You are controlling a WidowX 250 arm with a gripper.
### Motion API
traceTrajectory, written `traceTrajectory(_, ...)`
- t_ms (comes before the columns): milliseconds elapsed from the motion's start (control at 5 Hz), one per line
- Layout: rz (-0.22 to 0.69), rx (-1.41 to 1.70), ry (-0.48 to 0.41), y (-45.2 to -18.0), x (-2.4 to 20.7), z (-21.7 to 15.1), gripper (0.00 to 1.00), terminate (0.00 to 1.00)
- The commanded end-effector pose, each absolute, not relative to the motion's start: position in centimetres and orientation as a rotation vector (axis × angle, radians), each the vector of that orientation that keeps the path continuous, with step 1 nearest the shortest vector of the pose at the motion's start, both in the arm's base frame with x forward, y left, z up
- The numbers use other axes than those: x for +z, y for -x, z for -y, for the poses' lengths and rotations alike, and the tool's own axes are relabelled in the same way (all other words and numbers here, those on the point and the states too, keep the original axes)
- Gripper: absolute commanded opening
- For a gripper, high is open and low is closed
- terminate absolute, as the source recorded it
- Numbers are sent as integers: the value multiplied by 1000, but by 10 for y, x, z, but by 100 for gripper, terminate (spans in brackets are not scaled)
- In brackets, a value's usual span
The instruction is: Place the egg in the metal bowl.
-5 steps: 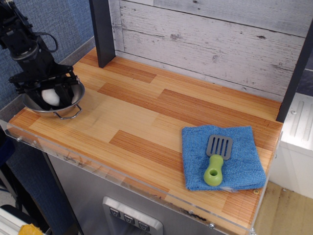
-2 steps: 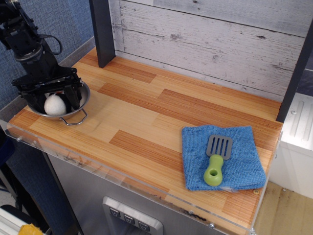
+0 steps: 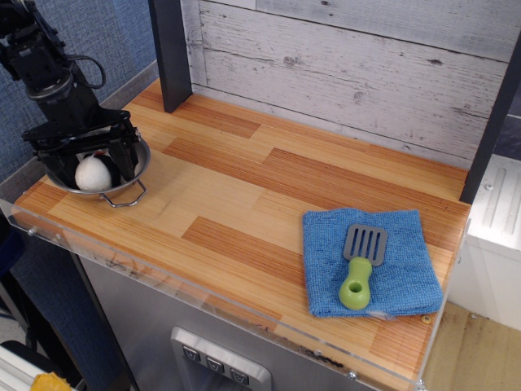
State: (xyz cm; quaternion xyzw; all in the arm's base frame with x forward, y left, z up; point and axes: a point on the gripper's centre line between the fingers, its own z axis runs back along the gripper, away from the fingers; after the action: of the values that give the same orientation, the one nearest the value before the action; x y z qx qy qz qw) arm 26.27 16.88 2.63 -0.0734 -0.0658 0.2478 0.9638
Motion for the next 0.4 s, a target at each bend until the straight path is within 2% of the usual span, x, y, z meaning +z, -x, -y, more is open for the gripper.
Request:
traceTrajectory(0,262,504,91,-277,87,-176,100,0)
traceTrajectory(200,324,518,74,-285,122,-179,100,0)
